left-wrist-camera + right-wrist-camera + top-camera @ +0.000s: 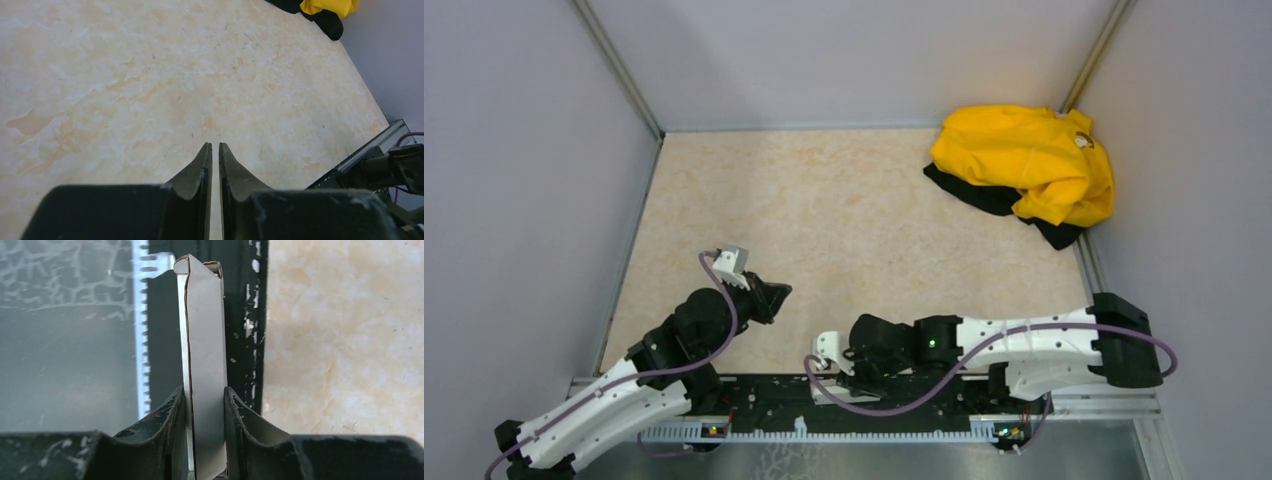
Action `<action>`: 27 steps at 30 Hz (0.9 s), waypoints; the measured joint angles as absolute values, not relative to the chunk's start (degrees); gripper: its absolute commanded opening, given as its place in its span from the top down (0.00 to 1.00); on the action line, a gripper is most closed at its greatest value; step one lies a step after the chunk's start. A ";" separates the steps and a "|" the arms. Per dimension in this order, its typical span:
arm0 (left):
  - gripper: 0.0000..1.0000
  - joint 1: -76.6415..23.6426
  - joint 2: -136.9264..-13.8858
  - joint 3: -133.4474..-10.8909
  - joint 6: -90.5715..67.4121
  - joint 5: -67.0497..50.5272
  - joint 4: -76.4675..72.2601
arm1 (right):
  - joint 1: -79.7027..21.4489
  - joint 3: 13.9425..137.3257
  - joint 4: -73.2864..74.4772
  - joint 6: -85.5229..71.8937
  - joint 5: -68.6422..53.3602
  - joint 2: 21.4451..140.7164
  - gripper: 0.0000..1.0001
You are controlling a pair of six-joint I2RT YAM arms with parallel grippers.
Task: Fold the paper box
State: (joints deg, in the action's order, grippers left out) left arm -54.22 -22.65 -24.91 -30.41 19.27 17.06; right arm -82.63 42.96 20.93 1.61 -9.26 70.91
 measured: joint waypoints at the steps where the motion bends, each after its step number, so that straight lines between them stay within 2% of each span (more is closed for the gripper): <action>1: 0.85 -54.22 -22.63 -24.91 -30.39 18.98 17.10 | -83.18 42.72 21.52 1.41 -9.76 69.28 1.00; 8: 0.85 -54.22 -22.74 -24.43 -30.20 17.12 16.69 | -83.90 42.63 22.79 -0.16 -11.75 61.08 1.00; 27: 0.86 -54.22 -27.11 -22.15 -30.20 13.47 12.36 | -83.90 42.24 23.62 0.54 -10.90 60.90 1.00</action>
